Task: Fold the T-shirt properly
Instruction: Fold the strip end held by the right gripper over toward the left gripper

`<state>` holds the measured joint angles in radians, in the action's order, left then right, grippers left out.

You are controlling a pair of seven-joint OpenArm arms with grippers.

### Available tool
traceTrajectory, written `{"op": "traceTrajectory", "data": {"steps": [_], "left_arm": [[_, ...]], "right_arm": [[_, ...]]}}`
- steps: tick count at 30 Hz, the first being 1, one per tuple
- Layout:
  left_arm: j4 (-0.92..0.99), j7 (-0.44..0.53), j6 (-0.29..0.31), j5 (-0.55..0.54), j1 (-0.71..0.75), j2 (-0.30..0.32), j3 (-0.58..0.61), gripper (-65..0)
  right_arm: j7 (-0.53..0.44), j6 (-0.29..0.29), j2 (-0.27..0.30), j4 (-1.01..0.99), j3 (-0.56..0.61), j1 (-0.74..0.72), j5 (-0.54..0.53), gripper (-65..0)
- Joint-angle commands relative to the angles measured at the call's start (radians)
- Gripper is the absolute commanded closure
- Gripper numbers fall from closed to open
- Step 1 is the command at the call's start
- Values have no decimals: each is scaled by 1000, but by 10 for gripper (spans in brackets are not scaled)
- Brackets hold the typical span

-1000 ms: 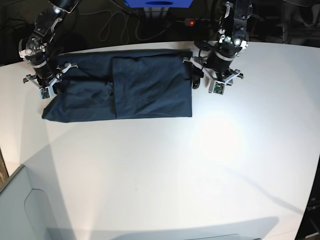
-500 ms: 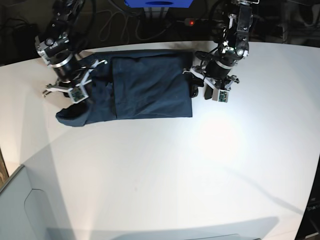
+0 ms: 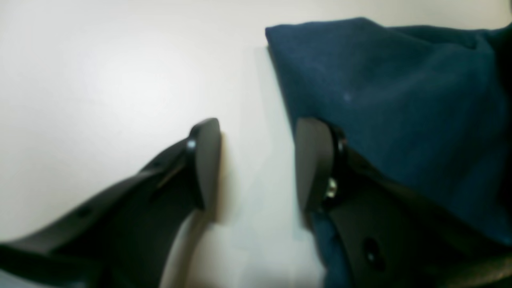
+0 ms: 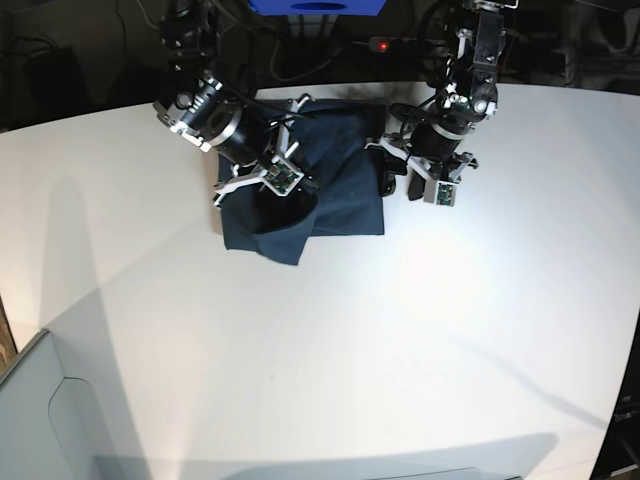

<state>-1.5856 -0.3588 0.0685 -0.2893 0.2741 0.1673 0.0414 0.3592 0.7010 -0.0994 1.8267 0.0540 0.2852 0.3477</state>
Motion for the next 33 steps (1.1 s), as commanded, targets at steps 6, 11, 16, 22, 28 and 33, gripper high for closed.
{"op": "traceTrajectory", "data": {"steps": [6,11,16,22,28,33], "left_arm": [[-3,-35,-3,2,15,4,-2,-297],[-5,-36,-3,0,15,1,5,-298],[-5,-36,-5,0,15,2,4,-298],[-5,-36,-5,0,15,4,-4,-298],[-5,-35,-5,0,15,5,-4,-298],[-5,-30,-5,0,15,5,-4,-298]], "right_arm": [[-33,-3,-3,-48,99,-57,-25,0],[-30,-20,-6,-97,146,-96,-23,0],[-33,-34,-1,-166,146,-120,-25,0],[-35,-34,3,-160,142,-120,-23,-2],[-27,-34,71,-89,140,-117,-23,-1],[-24,-34,122,11,139,-82,-23,-1]]}}
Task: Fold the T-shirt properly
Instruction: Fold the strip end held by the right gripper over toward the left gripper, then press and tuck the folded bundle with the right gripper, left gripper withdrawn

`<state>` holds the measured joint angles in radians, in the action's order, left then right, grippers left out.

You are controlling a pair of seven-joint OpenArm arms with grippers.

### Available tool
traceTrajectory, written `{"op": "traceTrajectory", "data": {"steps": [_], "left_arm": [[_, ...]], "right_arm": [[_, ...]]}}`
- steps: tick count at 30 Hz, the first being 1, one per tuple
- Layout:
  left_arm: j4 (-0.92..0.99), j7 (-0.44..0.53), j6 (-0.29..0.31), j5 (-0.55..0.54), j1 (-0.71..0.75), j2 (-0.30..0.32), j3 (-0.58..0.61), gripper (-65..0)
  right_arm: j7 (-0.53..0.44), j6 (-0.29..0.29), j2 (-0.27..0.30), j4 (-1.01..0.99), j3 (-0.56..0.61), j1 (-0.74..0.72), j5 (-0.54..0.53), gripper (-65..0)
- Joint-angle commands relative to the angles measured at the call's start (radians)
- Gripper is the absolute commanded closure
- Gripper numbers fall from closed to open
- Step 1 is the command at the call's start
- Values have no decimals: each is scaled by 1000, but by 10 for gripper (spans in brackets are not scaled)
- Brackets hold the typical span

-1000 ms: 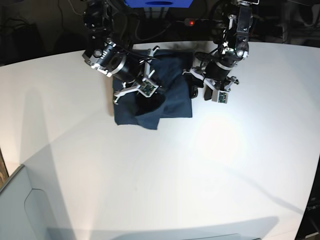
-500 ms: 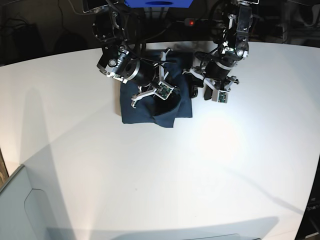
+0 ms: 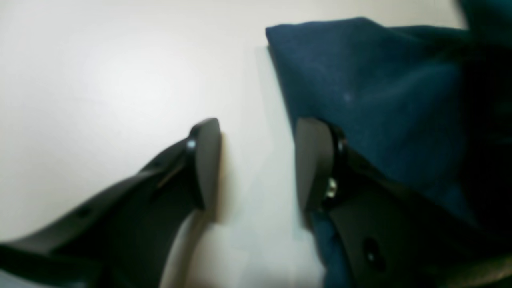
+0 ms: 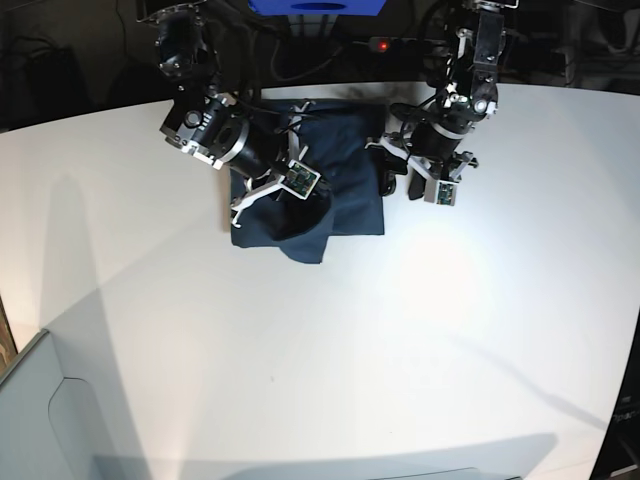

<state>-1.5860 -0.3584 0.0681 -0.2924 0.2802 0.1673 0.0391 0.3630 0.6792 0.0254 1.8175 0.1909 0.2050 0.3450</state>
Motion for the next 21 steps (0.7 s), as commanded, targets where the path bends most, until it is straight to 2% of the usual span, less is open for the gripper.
{"op": "traceTrajectory", "data": {"steps": [1,5,10,16,18,21], "left_arm": [[-4,-31,-4,3,9,5,-2,-298],[-4,-31,-4,3,7,5,-2,-298],[-15,-35,-4,3,9,5,-2,-298],[-17,-37,-4,-3,17,25,-5,-298],[-32,-32,-4,-4,35,25,-29,-298],[-92,-37,-4,-4,70,18,-95,-299]], "right_arm": [[-28,-13,-3,34,2,6,-21,-1],[-28,-13,-2,41,8,14,-19,-1],[-37,-13,-32,-60,11,-14,-21,-1],[-35,-13,-41,-163,11,-65,-21,-3],[-35,-13,-41,-183,9,-74,-21,-42],[-37,-13,-40,-184,9,-72,-22,-168]]}}
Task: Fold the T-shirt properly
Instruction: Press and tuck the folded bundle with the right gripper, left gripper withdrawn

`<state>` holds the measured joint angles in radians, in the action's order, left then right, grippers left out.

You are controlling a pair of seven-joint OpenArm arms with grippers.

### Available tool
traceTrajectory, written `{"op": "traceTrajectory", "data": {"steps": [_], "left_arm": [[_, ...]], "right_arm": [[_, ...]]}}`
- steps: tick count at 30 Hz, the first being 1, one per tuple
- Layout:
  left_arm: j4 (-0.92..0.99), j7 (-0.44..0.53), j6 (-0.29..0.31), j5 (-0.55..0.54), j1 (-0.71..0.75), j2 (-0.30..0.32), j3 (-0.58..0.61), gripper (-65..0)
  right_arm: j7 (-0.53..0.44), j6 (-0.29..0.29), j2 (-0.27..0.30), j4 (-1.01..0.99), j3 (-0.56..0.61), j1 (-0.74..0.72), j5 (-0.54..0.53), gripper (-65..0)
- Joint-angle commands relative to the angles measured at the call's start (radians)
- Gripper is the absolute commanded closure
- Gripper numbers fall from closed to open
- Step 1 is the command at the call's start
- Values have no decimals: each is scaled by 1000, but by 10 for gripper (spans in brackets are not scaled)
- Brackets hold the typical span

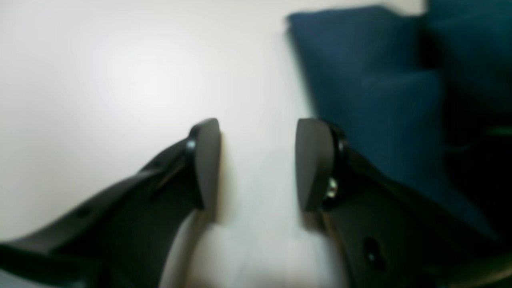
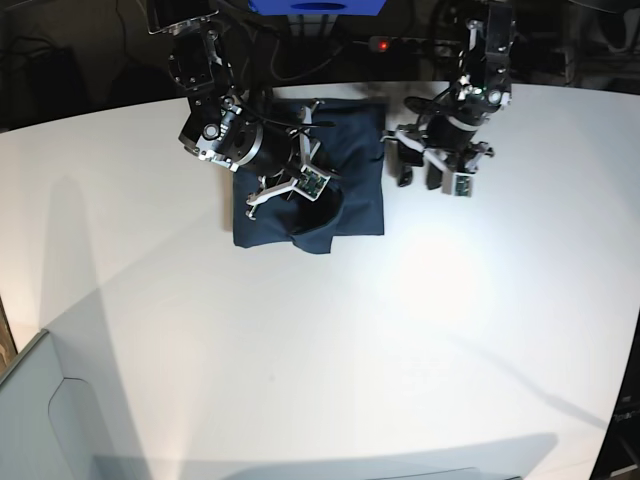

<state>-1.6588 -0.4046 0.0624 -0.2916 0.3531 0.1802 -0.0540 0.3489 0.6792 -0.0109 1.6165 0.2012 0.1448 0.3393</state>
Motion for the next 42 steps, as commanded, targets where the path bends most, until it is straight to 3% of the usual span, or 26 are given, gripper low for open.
{"op": "traceTrajectory", "data": {"steps": [1,4,8,14,19,22,27,28,34,42], "left_arm": [[-39,9,1,-5,7,5,-17,-299],[-106,9,1,-5,44,8,-74,-299],[-159,9,3,-5,76,11,-171,-299],[-157,9,3,-5,79,5,-310,-299],[-154,9,3,-7,79,8,-344,-299],[-152,9,3,-7,79,9,-344,-299],[-152,9,3,-7,74,5,-337,-299],[-152,9,3,-7,74,5,-335,-299],[-157,9,3,-7,73,3,-338,-299],[-162,9,3,-7,77,11,-343,-299]], "right_arm": [[-23,-13,-4,18,-1,-11,-16,-208],[-24,-13,-4,46,1,-9,-18,-331],[-24,-13,-4,161,-1,29,-18,-413],[-15,-16,1,313,-19,89,-18,-422],[-15,-16,-19,318,-157,101,-18,-417],[-21,-16,-18,319,-217,101,-18,-341],[-17,-13,-18,313,-288,103,-18,-33],[-15,-13,-18,308,-288,103,-18,0],[-24,19,-21,236,-256,167,-18,0],[-26,19,-21,233,-53,238,-19,0]]}}
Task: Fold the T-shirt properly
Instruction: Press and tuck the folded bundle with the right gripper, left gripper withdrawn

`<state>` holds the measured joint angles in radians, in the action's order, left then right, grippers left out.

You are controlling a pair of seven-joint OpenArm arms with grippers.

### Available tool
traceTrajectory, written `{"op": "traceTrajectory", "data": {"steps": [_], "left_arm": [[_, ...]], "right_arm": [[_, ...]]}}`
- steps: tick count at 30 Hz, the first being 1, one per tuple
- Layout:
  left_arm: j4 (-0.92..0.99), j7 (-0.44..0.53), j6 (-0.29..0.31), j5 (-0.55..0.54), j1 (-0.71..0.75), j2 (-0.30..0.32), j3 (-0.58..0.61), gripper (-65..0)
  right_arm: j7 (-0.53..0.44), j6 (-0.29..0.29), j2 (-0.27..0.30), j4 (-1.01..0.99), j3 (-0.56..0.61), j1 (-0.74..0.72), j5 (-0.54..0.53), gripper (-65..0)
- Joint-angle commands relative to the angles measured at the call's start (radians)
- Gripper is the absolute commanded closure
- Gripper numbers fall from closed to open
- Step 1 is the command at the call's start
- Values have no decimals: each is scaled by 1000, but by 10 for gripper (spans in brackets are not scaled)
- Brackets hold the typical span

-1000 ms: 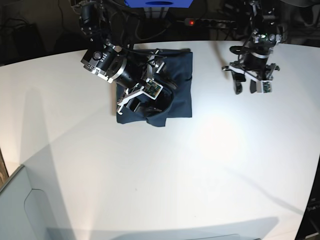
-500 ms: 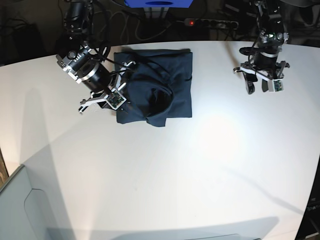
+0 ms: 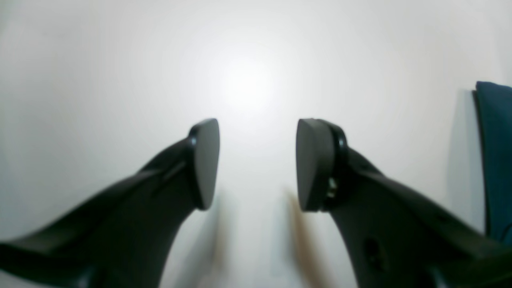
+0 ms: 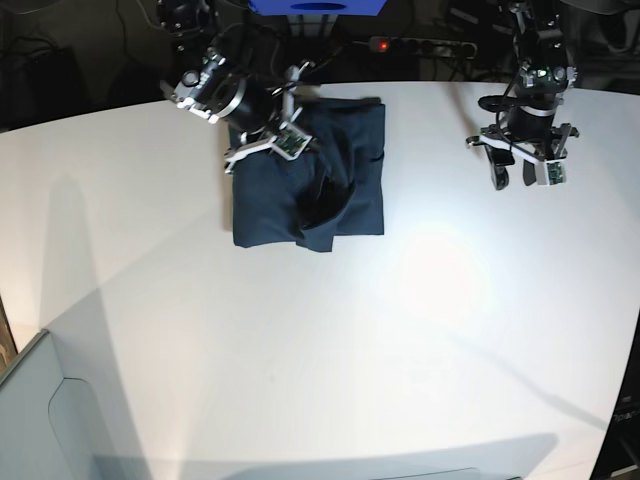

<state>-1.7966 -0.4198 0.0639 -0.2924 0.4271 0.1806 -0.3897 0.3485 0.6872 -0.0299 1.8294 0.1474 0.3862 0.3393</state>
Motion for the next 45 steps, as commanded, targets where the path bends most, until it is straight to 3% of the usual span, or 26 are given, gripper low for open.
{"op": "traceTrajectory", "data": {"steps": [1,8,16,22,25,30,33,37,45], "left_arm": [[-24,23,1,-6,5,10,-7,-299],[-25,23,1,-4,26,12,-8,-299],[-44,23,1,-4,68,4,-96,-299],[-65,23,1,-4,91,3,-137,-299],[-65,23,1,-6,94,1,-140,-299],[-78,23,1,-6,111,1,-139,-299],[-95,23,1,-6,128,1,-140,-299],[-108,23,1,-6,146,1,-142,-299],[-110,23,1,-6,141,0,-136,-299]], "right_arm": [[-25,11,0,20,24,-3,-19,0],[-25,11,2,74,68,-54,-18,0],[-13,11,-44,-10,-119,-232,-18,0],[-19,11,-44,-150,-185,-307,-18,0],[-22,11,-57,-185,-165,-313,-18,0],[-24,11,-127,-296,-73,-378,-18,0],[-24,11,-127,-339,-25,-408,-19,0],[-24,11,-127,-303,47,-412,-19,0],[-15,11,-117,-118,39,-263,-15,0]]}}
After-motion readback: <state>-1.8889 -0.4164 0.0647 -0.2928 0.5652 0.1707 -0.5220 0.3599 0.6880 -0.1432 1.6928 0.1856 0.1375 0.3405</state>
